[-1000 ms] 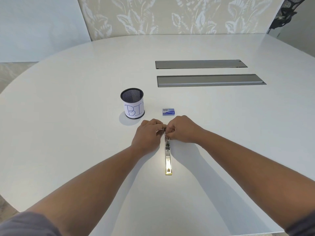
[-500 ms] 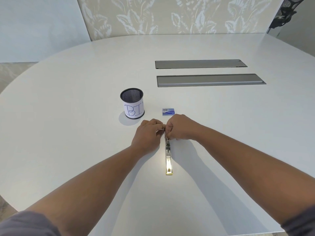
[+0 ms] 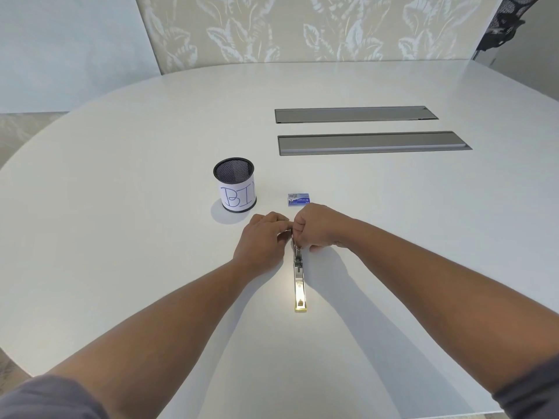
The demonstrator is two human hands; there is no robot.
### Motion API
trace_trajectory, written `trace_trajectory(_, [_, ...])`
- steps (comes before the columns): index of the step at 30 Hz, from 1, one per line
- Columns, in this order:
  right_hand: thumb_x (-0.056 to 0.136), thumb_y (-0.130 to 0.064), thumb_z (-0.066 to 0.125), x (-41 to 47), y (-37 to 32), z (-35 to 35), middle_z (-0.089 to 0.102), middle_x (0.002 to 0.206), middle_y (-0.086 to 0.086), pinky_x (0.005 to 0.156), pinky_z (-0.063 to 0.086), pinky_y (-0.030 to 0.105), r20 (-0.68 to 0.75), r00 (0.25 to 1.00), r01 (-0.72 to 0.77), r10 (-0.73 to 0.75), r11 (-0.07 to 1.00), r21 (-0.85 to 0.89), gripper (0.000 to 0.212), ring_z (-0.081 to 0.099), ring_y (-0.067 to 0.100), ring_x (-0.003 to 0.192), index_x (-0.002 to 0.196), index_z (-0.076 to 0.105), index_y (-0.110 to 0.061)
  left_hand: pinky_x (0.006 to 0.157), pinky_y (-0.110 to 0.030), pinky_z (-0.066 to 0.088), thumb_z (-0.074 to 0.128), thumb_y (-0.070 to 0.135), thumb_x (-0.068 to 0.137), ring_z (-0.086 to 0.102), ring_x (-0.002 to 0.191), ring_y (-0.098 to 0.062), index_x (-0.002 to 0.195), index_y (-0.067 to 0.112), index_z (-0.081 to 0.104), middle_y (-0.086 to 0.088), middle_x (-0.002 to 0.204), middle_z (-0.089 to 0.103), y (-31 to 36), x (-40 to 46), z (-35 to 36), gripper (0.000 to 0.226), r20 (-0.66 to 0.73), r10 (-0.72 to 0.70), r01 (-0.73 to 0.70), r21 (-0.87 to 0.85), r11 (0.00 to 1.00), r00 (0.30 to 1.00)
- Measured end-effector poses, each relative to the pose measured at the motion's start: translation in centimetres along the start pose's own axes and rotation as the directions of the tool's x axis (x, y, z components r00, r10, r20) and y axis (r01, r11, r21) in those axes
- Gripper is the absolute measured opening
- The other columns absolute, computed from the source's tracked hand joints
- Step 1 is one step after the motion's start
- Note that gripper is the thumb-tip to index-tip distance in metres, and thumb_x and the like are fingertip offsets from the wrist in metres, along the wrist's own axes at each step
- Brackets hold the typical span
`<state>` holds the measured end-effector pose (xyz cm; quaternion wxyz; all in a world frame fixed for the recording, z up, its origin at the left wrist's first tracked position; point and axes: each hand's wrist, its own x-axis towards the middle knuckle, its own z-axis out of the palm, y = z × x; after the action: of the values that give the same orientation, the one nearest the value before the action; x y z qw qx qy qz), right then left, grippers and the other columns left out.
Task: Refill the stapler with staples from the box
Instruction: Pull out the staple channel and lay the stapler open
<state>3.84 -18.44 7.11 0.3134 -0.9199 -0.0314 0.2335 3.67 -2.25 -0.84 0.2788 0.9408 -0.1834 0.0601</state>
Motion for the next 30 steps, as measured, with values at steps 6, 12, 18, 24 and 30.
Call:
trace_trajectory(6, [0.075,0.002,0.063,-0.1,1.3,0.4,0.055,0.069,0.003,0.058,0.046,0.026,-0.031,0.998,0.055,-0.052,0.993,0.101,0.005,0.05,0.016,0.062,0.08,0.065,0.003,0.091,-0.026,0.038,0.056,0.025,0.097,0.048,0.104,-0.018,0.118,0.039,0.069,0.019,0.117,0.063,0.0,0.0,-0.1,0.029,-0.004,0.0,0.0,-0.009,1.0,1.0])
trace_trajectory(12, [0.072,-0.003,0.06,-0.2,2.2,0.8,0.066,0.071,0.012,0.063,0.047,0.031,-0.077,0.988,0.14,-0.13,0.98,0.144,0.006,0.055,0.016,0.064,0.072,0.067,-0.003,0.093,-0.026,0.038,0.056,0.025,0.097,0.048,0.107,-0.019,0.119,0.038,0.069,0.019,0.118,0.063,0.1,-0.1,-0.1,0.029,-0.005,-0.01,0.01,-0.008,1.0,1.0])
trace_trajectory(18, [0.073,-0.002,0.066,-0.5,2.8,1.0,0.067,0.066,0.001,0.063,0.047,0.027,-0.1,0.973,0.222,-0.208,0.963,0.153,0.008,0.054,0.008,0.059,0.072,0.071,-0.008,0.091,-0.024,0.033,0.055,0.025,0.097,0.048,0.107,-0.018,0.118,0.04,0.069,0.02,0.118,0.062,0.1,-0.1,-0.1,0.029,0.001,-0.011,0.011,-0.005,1.0,1.0])
trace_trajectory(24, [0.077,0.002,0.07,-0.5,3.9,1.4,0.069,0.07,0.009,0.067,0.054,0.035,-0.173,0.966,0.246,-0.192,0.889,0.386,0.004,0.064,0.015,0.063,0.077,0.068,-0.002,0.09,-0.024,0.033,0.055,0.025,0.097,0.047,0.106,-0.016,0.119,0.041,0.069,0.021,0.117,0.062,0.0,-0.1,-0.1,0.03,-0.008,-0.006,0.006,-0.013,1.0,1.0])
trace_trajectory(30, [0.084,0.004,0.073,-0.2,4.3,2.5,0.066,0.07,0.003,0.059,0.048,0.025,-0.301,0.951,0.264,-0.068,0.685,0.679,0.012,0.056,0.011,0.057,0.091,0.07,-0.006,0.091,-0.024,0.035,0.057,0.024,0.096,0.049,0.107,-0.017,0.12,0.039,0.07,0.02,0.117,0.064,0.0,-0.1,0.0,0.031,-0.025,-0.006,0.005,-0.035,0.999,1.0])
